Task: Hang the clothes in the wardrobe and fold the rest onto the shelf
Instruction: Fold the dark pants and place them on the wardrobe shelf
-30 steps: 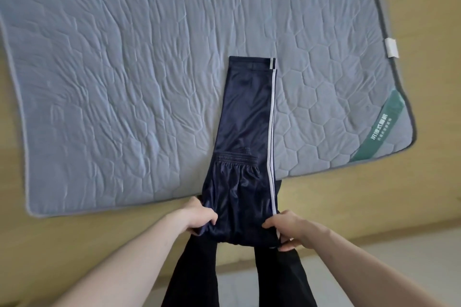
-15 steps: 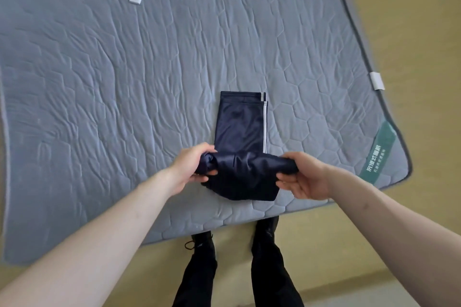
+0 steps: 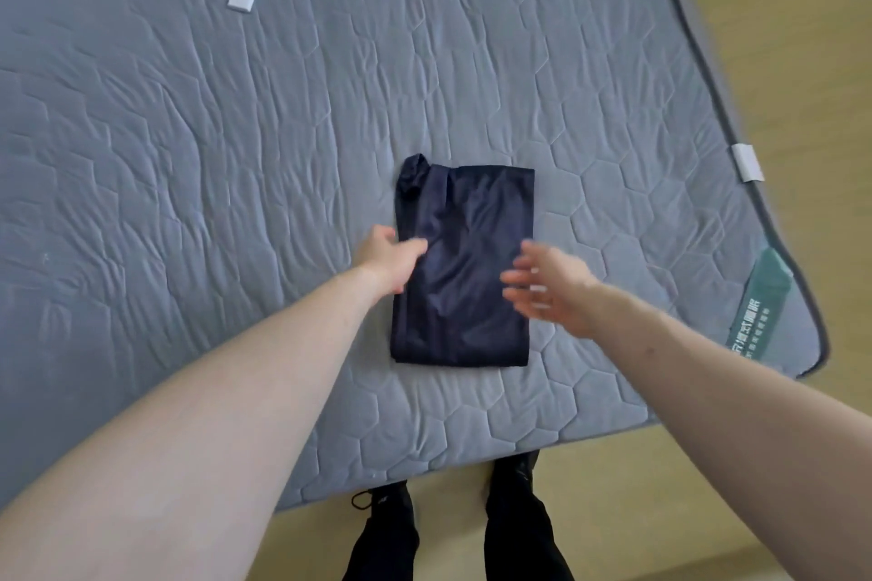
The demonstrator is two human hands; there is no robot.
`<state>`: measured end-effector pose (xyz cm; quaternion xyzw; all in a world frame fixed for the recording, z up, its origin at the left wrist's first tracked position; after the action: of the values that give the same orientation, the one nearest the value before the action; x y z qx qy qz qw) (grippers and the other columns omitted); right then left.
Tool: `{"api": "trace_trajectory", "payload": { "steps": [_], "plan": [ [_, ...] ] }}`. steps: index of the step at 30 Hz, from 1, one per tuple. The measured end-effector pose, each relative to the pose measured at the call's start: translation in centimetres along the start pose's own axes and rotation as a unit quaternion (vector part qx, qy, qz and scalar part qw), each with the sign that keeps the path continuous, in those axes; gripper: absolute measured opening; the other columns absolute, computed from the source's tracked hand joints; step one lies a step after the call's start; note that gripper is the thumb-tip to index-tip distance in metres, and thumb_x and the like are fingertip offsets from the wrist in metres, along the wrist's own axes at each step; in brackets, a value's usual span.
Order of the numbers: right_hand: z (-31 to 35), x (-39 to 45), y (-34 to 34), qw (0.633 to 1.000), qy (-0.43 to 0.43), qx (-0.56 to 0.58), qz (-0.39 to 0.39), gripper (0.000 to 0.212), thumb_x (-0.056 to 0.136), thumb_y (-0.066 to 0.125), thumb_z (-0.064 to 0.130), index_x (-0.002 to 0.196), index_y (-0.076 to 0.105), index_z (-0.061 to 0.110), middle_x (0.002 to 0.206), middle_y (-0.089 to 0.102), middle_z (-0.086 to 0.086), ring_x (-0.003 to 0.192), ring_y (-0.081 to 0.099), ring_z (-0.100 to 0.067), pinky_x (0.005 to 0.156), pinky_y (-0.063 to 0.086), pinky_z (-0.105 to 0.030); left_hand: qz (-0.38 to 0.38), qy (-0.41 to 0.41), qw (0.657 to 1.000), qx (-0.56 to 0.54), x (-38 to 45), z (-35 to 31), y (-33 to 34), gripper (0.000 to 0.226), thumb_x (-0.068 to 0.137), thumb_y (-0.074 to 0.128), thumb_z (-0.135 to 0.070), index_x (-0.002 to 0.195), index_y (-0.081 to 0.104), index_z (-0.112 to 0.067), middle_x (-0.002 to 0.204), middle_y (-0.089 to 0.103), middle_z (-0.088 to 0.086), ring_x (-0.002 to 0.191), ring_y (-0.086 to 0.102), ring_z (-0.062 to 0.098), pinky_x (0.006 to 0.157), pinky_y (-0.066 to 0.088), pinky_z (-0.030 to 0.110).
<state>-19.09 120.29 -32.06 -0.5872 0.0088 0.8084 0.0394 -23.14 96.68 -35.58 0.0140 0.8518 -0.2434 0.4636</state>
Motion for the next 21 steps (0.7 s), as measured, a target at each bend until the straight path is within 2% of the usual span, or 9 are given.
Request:
{"api": "trace_trajectory", "payload": {
  "steps": [2,4,5,8,11,13,16,19,21],
  "plan": [
    [-3.9,1.1,-0.4,0.999,0.024,-0.029,-0.023,0.035,0.104,0.055,0.036,0.127,0.059,0.01,0.099,0.066,-0.006,0.071,0.062,-0.02,0.064,0.053,-0.032,-0.003,-0.019,0.997,0.079,0.7,3.3,1.0,0.07,0.086,0.071,-0.039,0.145,0.044,-0.013,0.133,0.061,0.012,0.116,0.062,0.031,0.098,0.051,0.034],
    [-8.2,1.9,-1.1,0.996,0.059,-0.057,-0.046,0.038,0.101,0.062,0.035,0.128,0.059,0.009,0.105,0.066,-0.006,0.08,0.063,-0.021,0.074,0.056,-0.036,0.006,-0.05,0.993,0.107,1.1,6.5,2.0,0.076,0.084,0.074,-0.04,0.147,0.043,-0.012,0.144,0.055,0.011,0.126,0.057,0.03,0.095,0.041,0.027],
    [-10.1,2.3,-1.5,0.993,0.076,-0.066,-0.059,0.039,0.099,0.064,0.036,0.127,0.059,0.009,0.109,0.066,-0.006,0.087,0.065,-0.022,0.078,0.057,-0.038,0.01,-0.068,0.992,0.11,1.3,8.0,2.4,0.081,0.083,0.076,-0.043,0.149,0.041,-0.011,0.146,0.052,0.01,0.128,0.055,0.029,0.094,0.039,0.028],
    [-14.6,3.5,-1.8,0.988,0.115,-0.072,-0.075,0.043,0.094,0.069,0.044,0.12,0.06,0.012,0.118,0.066,-0.006,0.098,0.066,-0.022,0.076,0.059,-0.035,0.035,-0.116,0.988,0.091,1.9,11.7,4.2,0.092,0.076,0.08,-0.051,0.149,0.039,-0.014,0.141,0.055,0.006,0.122,0.058,0.026,0.1,0.046,0.033],
    [-16.8,5.1,-0.9,0.989,0.134,-0.036,-0.049,0.049,0.089,0.071,0.052,0.118,0.063,0.013,0.116,0.066,-0.004,0.104,0.066,-0.022,0.081,0.059,-0.035,0.068,-0.154,0.985,0.041,2.3,13.8,6.6,0.094,0.069,0.084,-0.055,0.143,0.041,-0.015,0.136,0.056,0.002,0.119,0.059,0.025,0.105,0.05,0.042],
    [-17.1,6.2,-0.2,0.991,0.132,0.011,-0.035,0.052,0.087,0.074,0.053,0.119,0.064,0.013,0.117,0.067,-0.004,0.108,0.066,-0.021,0.088,0.059,-0.037,0.056,-0.151,0.985,0.054,2.3,14.4,8.0,0.076,0.077,0.081,-0.049,0.133,0.043,-0.013,0.133,0.056,0.004,0.112,0.059,0.026,0.101,0.05,0.038],
    [-16.5,7.2,0.6,0.989,0.125,0.081,-0.013,0.053,0.083,0.079,0.052,0.12,0.063,0.018,0.117,0.069,-0.001,0.109,0.065,-0.017,0.081,0.059,-0.031,-0.013,-0.116,0.99,0.083,1.4,14.7,9.1,0.04,0.09,0.071,-0.032,0.118,0.053,-0.01,0.124,0.064,0.011,0.104,0.061,0.032,0.093,0.05,0.036],
    [-15.7,7.7,-0.3,0.987,0.108,0.119,-0.02,0.048,0.08,0.085,0.042,0.117,0.066,0.019,0.111,0.074,-0.001,0.103,0.069,-0.018,0.072,0.061,-0.03,0.002,-0.124,0.992,0.036,-1.8,15.3,11.7,0.035,0.09,0.073,-0.028,0.118,0.064,-0.008,0.118,0.069,0.011,0.108,0.064,0.033,0.09,0.049,0.033],
    [-15.4,7.8,-2.4,0.982,0.085,0.15,-0.084,0.038,0.084,0.083,0.026,0.117,0.066,0.017,0.104,0.076,-0.003,0.092,0.072,-0.02,0.064,0.06,-0.032,0.059,-0.145,0.987,0.029,-4.8,15.2,14.3,0.038,0.086,0.077,-0.031,0.115,0.068,-0.009,0.114,0.071,0.008,0.106,0.065,0.028,0.086,0.048,0.03]
  ]
}}
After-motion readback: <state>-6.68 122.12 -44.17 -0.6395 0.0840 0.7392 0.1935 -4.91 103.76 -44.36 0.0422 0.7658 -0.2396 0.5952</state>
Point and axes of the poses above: each hand's wrist, its own x-axis towards the middle knuckle, its own y-axis out of the palm, z = x × y, the point moved 6 cm from there along x, towards the middle knuckle
